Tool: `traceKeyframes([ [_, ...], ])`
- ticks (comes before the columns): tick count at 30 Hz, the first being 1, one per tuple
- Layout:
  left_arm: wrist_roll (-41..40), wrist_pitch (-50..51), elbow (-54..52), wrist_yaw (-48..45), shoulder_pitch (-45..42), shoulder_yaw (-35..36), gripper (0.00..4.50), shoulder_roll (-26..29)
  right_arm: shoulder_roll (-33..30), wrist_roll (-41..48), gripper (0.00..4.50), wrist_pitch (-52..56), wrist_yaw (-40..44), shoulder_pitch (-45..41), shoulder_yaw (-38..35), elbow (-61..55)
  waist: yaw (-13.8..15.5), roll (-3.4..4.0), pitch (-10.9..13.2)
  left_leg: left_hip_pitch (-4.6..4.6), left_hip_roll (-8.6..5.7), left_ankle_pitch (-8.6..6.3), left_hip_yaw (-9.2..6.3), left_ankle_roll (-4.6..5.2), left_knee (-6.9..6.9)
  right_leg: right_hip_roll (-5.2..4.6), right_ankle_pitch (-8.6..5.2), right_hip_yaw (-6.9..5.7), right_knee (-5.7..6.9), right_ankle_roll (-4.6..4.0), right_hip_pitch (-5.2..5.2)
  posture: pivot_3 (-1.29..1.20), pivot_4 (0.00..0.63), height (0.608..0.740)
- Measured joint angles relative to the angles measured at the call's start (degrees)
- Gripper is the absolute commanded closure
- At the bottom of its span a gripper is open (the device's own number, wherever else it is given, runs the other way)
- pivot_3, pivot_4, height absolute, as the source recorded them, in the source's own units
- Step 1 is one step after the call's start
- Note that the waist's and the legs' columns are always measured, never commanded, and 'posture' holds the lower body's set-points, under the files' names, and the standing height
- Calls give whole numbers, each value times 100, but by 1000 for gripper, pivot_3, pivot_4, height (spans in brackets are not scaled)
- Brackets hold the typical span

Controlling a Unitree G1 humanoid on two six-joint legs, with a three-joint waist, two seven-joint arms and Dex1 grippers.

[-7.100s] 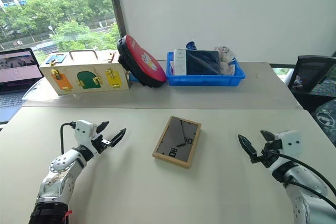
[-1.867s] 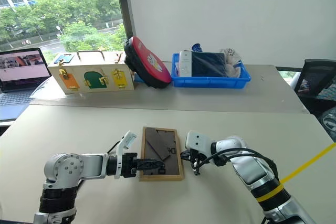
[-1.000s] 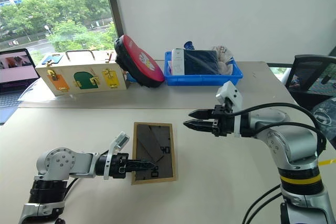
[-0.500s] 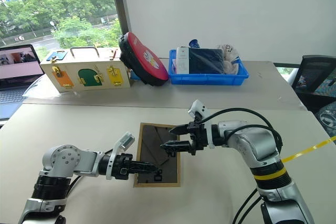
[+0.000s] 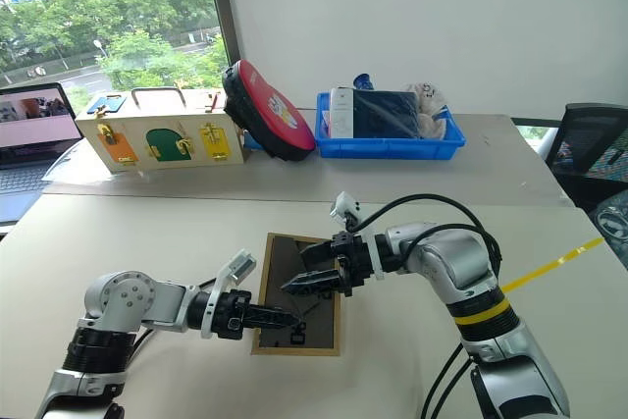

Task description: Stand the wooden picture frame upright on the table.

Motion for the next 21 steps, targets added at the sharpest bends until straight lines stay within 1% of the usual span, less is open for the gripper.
traceKeyframes([
  [4, -8, 1, -1, 0, -16, 0, 3389, -31, -38, 73, 32, 112, 134, 5, 1, -41, 4, 0, 0, 0, 0, 0, 0, 0, 1, 0, 0, 0, 0, 0, 0, 0, 150, 735],
  [8, -46, 0, -4, -2, -89, 11, 3389, -45, -364, 285, 32, 177, 379, 50, -106, -358, 9, 1, 1, -3, 0, 0, -1, 0, 2, 0, 0, -2, -1, 0, 0, 0, 150, 735],
  [11, -50, 0, -4, -21, -105, 6, 3389, -46, -555, 405, 32, 176, 459, 163, -177, -562, 5, 1, 1, -3, 0, 0, -2, 0, 1, 0, 0, -2, -1, 0, 0, 0, 150, 735],
  [21, -87, 1, 8, -183, -302, -79, 3389, -48, -863, 840, 32, 172, 521, 722, -593, -1204, 5, 0, 2, -3, -1, 0, -3, 0, 2, 0, 0, -2, -1, 0, 0, 0, 150, 735],
])
